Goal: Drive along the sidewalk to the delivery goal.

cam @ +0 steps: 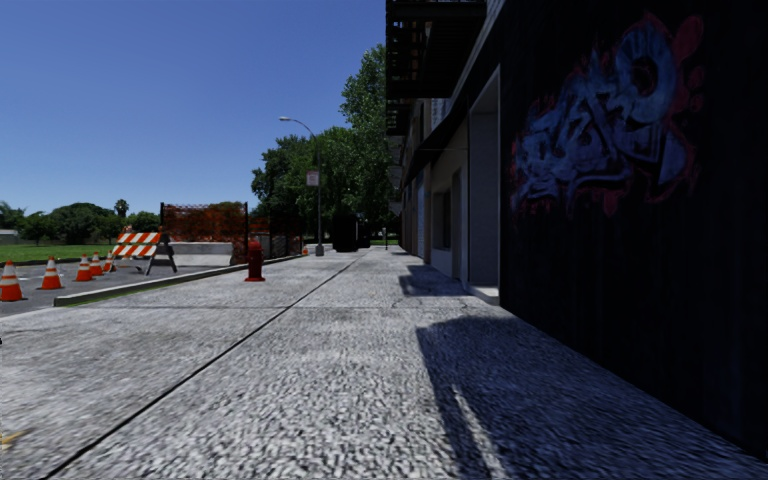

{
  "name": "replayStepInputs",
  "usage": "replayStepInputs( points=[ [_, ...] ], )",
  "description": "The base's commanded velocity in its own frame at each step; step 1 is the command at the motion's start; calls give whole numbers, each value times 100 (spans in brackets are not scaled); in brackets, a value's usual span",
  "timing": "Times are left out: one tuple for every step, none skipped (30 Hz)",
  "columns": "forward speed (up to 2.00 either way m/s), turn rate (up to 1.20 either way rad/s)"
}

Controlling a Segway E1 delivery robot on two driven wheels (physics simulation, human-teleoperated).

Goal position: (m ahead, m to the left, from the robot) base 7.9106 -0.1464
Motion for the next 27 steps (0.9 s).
replayStepInputs(
  points=[
    [200, 0],
    [200, 0],
    [200, 0],
    [200, 0],
    [200, 0],
    [200, 0],
    [200, 0],
    [200, 0],
    [200, 0],
    [200, 0],
    [200, 0],
    [200, 0],
    [200, 0],
    [200, 0],
    [200, 0],
    [200, 0],
    [200, 0],
    [200, 0],
    [200, 0],
    [200, 0],
    [200, 0],
    [200, 0],
    [200, 0],
    [200, 0],
    [200, 0],
    [200, 0],
    [200, 0]
  ],
)
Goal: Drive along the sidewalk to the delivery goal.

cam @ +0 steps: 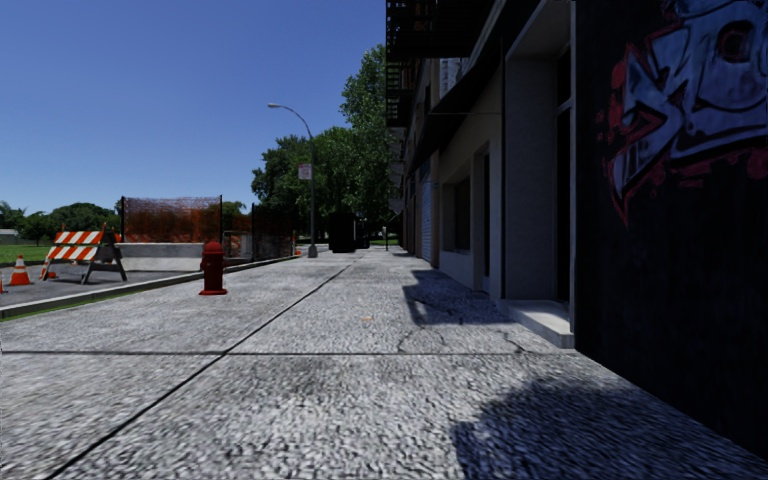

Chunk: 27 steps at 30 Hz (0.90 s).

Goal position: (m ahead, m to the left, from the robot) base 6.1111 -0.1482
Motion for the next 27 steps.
replayStepInputs(
  points=[
    [200, 0],
    [200, 0],
    [200, 0],
    [200, 0],
    [200, 0],
    [200, 0],
    [200, 0],
    [200, 0],
    [200, 0],
    [200, 0],
    [200, 0],
    [200, 0],
    [200, 0],
    [200, 0],
    [200, 0],
    [200, 0],
    [200, 0],
    [200, 0],
    [200, 0],
    [200, 0],
    [200, 0],
    [200, 0],
    [200, 0],
    [200, 0],
    [200, 0],
    [200, 0],
    [200, 0]
  ],
)
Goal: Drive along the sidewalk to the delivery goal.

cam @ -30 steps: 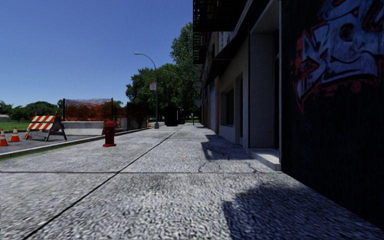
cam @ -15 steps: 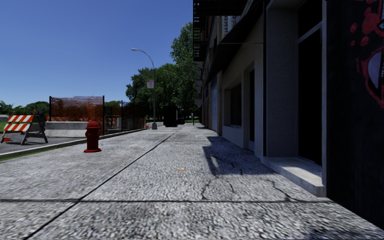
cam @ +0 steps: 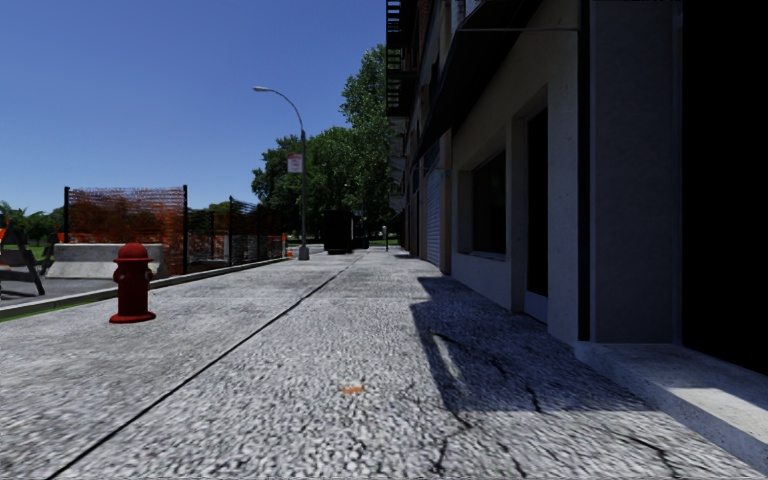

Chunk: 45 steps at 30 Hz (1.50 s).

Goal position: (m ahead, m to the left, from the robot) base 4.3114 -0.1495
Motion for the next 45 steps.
replayStepInputs(
  points=[
    [200, 0],
    [200, 0],
    [200, 0],
    [200, 0],
    [200, 0],
    [200, 0],
    [200, 0],
    [200, 0],
    [200, 0],
    [200, 0],
    [200, 0],
    [200, 0],
    [200, 0],
    [200, 0],
    [200, 0],
    [200, 0],
    [200, 0],
    [200, 0],
    [200, 0],
    [200, 0],
    [200, 0],
    [200, 0],
    [200, 0],
    [200, 0],
    [200, 0],
    [200, 0],
    [200, 0],
    [200, 0],
    [200, 0],
    [200, 0],
    [200, 0],
    [200, 0],
    [200, 0],
    [200, 0],
    [200, 0],
    [200, 0],
    [200, 0],
    [200, 0],
    [200, 0],
    [200, 0],
    [200, 0],
    [200, 0],
    [200, 0],
    [200, 0],
    [200, 0]
  ],
)
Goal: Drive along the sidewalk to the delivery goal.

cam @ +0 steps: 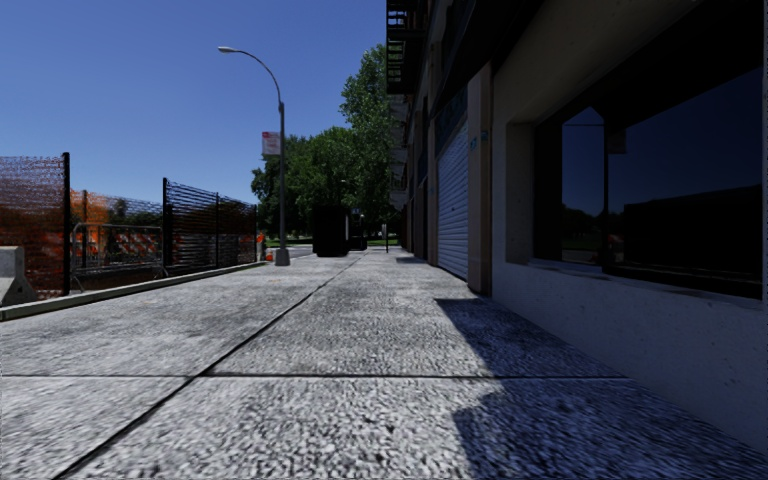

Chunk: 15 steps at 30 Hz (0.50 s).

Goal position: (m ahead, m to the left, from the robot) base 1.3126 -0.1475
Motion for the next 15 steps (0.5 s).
replayStepInputs(
  points=[
    [200, 0],
    [200, 0],
    [200, 0],
    [130, 0],
    [124, 0],
    [124, 0],
    [116, 0],
    [109, 0],
    [105, 0],
    [105, 0],
    [101, 0],
    [97, 0],
    [91, 0],
    [85, 0],
    [85, 0]
  ],
)
